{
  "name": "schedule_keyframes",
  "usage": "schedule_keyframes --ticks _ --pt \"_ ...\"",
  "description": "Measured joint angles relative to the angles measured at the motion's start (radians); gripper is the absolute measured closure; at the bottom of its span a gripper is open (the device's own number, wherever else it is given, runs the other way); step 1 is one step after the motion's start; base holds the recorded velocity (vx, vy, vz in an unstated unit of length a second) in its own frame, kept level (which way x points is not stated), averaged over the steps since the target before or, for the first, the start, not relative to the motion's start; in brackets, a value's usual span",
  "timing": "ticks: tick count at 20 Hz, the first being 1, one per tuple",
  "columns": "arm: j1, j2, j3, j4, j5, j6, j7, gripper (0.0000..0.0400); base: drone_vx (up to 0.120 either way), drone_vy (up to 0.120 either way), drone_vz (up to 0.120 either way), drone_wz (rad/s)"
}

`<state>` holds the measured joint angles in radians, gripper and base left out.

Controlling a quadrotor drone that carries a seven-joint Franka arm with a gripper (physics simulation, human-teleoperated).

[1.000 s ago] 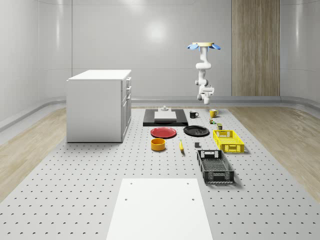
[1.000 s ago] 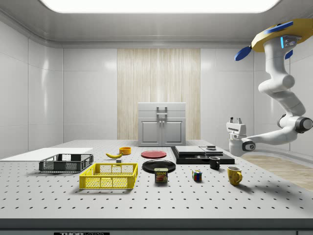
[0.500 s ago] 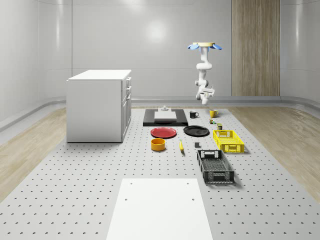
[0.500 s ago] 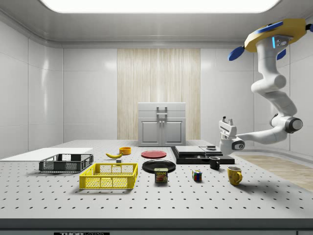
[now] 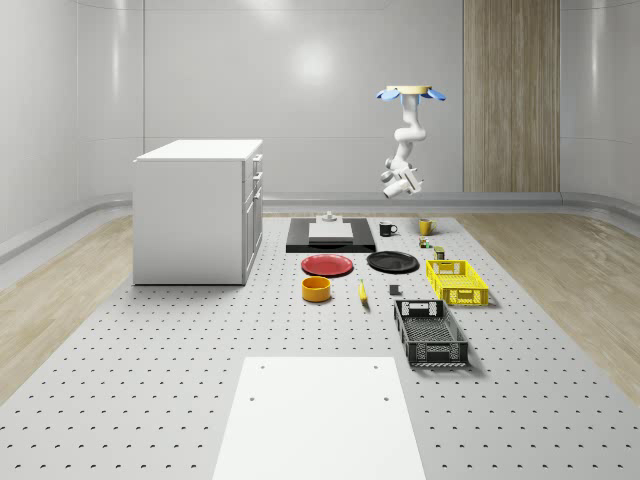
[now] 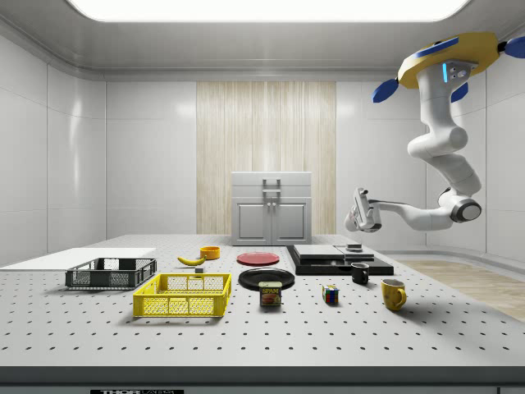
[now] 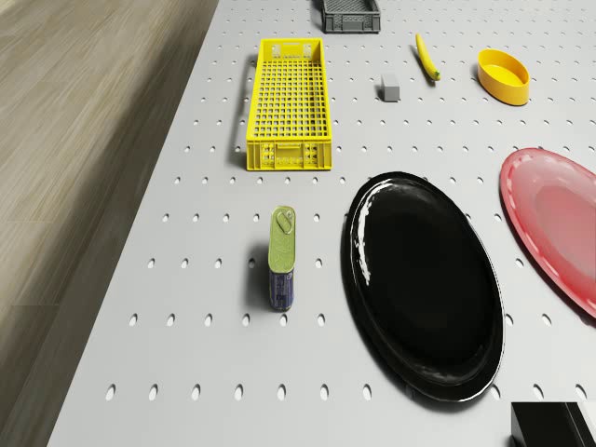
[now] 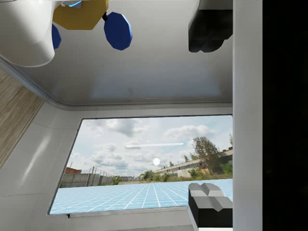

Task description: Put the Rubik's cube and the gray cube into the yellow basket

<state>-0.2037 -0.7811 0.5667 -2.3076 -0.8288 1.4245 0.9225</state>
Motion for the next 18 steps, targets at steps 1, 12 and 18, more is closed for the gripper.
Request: schedule_keyframes --ticks 1,12,18 --pt "-0.031 -0.013 0.065 -0.060 -0.110 0.003 0.029 0.0000 0.120 0.000 -0.120 0.000" --pt "-0.554 -0.162 0.553 -0.546 -1.030 -0.173 0.460 0.0000 0.120 0.000 -0.120 0.000" --pt "-0.727 -0.222 0.639 -0.582 -1.136 -0.247 0.574 0.0000 0.120 0.000 -0.120 0.000"
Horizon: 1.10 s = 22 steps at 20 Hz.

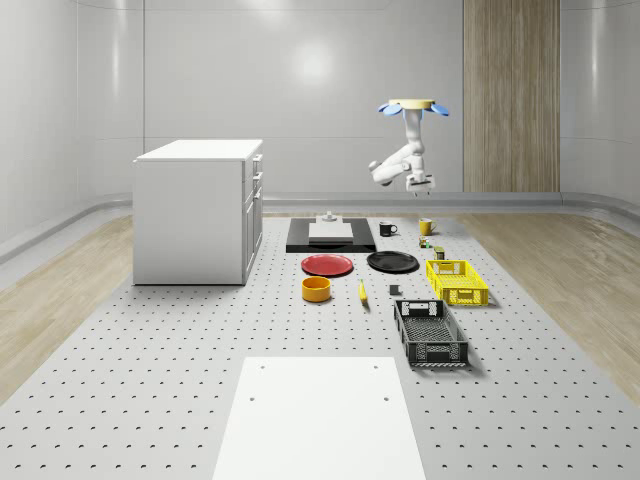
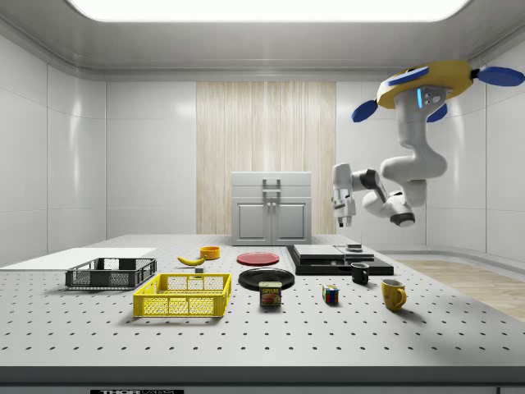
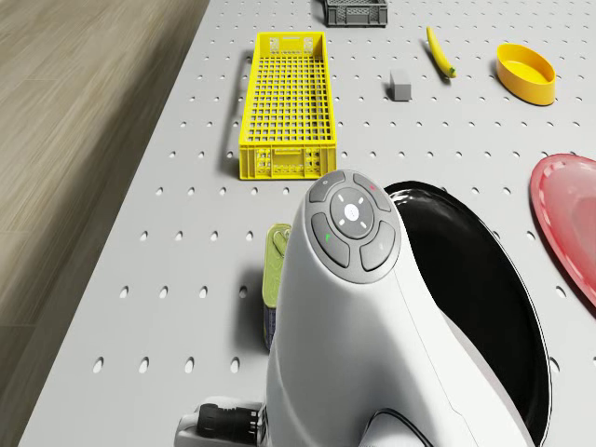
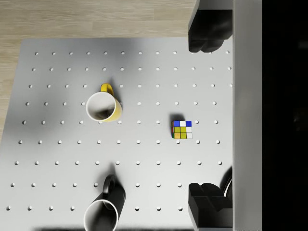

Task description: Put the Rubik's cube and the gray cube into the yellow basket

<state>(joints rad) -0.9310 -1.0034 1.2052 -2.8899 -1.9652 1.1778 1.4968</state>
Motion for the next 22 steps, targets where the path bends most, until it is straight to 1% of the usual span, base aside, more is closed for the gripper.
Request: schedule_keyframes --ticks 1,4,8,12,13,14,16,22 --pt "-0.017 -0.008 0.008 -0.002 -0.006 -0.005 0.011 0.0000 0.080 0.000 -0.120 0.000" --pt "-0.056 -0.031 0.028 -0.005 -0.017 -0.012 0.038 0.0000 0.000 0.000 -0.120 0.000" --pt "-0.088 -0.057 0.045 -0.006 -0.017 -0.009 0.061 0.0000 0.000 0.000 -0.120 0.000" --pt "-0.107 -0.081 0.058 -0.006 -0.011 0.003 0.076 0.0000 0.110 0.000 -0.120 0.000" --pt "-0.111 -0.087 0.060 -0.005 -0.008 0.006 0.079 0.0000 0.040 0.000 -0.120 0.000" --pt "-0.115 -0.092 0.063 -0.005 -0.006 0.010 0.082 0.0000 0.000 0.000 -0.120 0.000" --pt "-0.121 -0.103 0.068 -0.004 -0.001 0.018 0.087 0.0000 0.000 0.100 -0.120 0.000" --pt "-0.135 -0.135 0.080 -0.002 0.015 0.045 0.100 0.0000 0.000 0.000 -0.120 0.000"
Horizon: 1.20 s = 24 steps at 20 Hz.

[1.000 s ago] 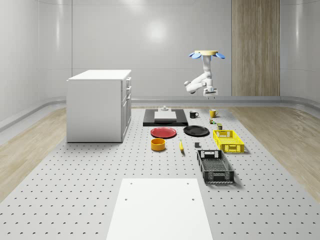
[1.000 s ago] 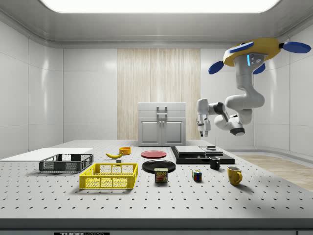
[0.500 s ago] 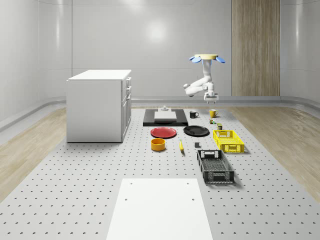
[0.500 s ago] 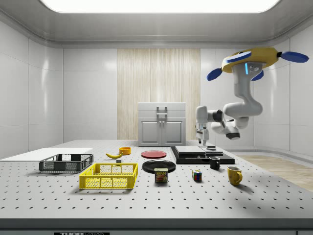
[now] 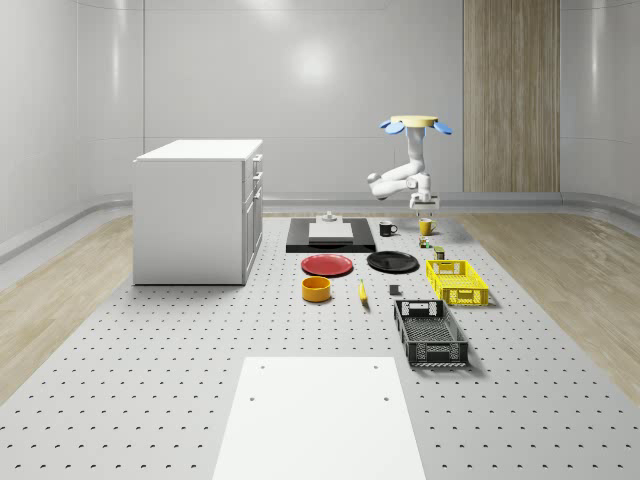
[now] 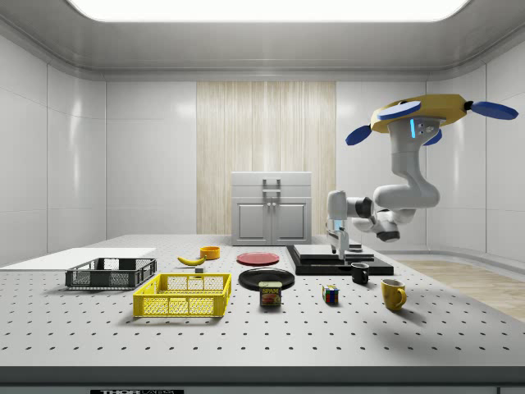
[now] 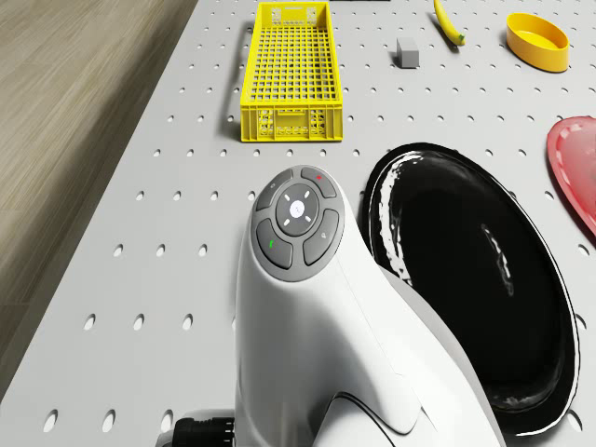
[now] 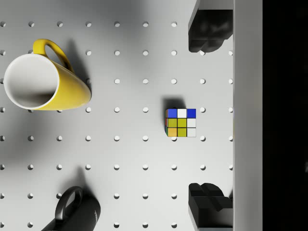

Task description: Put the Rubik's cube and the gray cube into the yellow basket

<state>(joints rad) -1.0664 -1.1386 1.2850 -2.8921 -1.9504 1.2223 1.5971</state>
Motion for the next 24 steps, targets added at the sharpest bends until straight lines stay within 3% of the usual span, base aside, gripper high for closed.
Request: schedule_keyframes --ticks 19,24 --pt "-0.031 -0.091 0.028 0.006 0.047 0.083 0.029 0.0000 0.000 -0.011 -0.120 0.000" --pt "-0.038 -0.113 0.034 0.008 0.058 0.103 0.035 0.0000 0.104 0.000 -0.040 0.000"
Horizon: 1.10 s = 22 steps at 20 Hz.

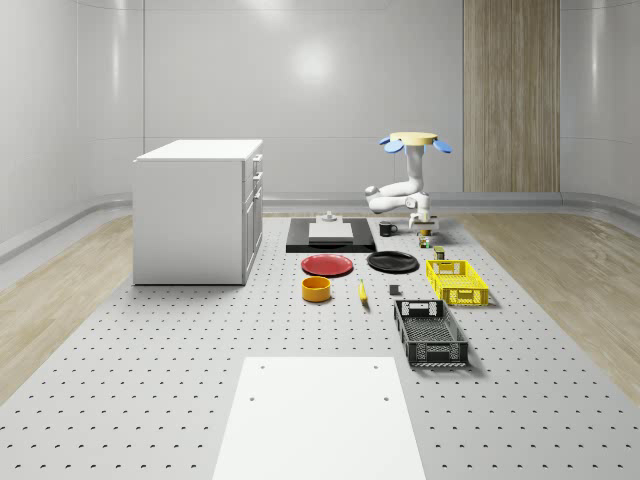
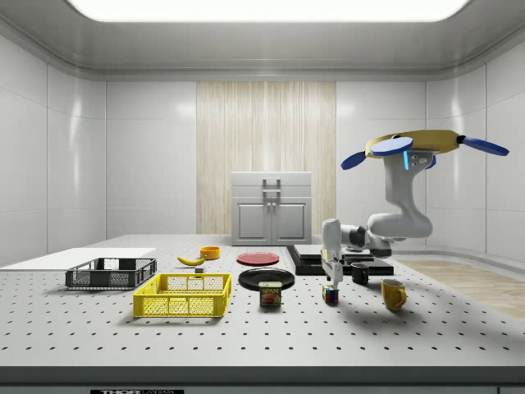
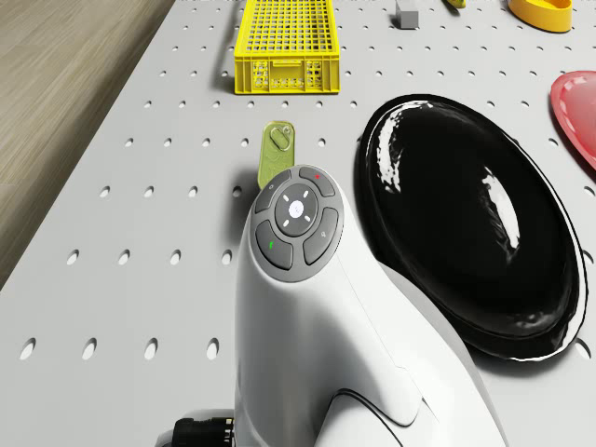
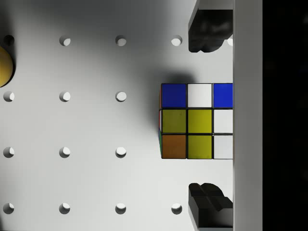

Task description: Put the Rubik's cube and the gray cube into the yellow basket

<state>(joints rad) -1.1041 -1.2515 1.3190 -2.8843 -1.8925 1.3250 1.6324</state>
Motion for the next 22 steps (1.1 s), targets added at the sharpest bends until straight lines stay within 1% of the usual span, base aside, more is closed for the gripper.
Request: schedule_keyframes --ticks 4,12,15,19,20,22 --pt "-0.001 -0.021 -0.017 0.004 -0.012 0.026 0.001 0.0000 0.000 0.000 0.000 0.000" --pt "-0.002 -0.068 -0.114 0.026 -0.095 0.103 -0.008 0.0000 0.000 0.000 0.000 0.000" --pt "-0.005 -0.078 -0.132 0.032 -0.110 0.120 -0.008 0.0000 0.000 0.000 0.000 0.000" --pt "-0.020 -0.083 -0.138 0.047 -0.115 0.132 -0.006 0.0000 0.000 0.000 0.000 0.000" --pt "-0.022 -0.084 -0.138 0.049 -0.116 0.135 -0.005 0.0006 0.000 0.000 0.000 0.000" --pt "-0.027 -0.087 -0.139 0.052 -0.115 0.139 -0.004 0.0033 0.000 0.000 0.000 0.000"
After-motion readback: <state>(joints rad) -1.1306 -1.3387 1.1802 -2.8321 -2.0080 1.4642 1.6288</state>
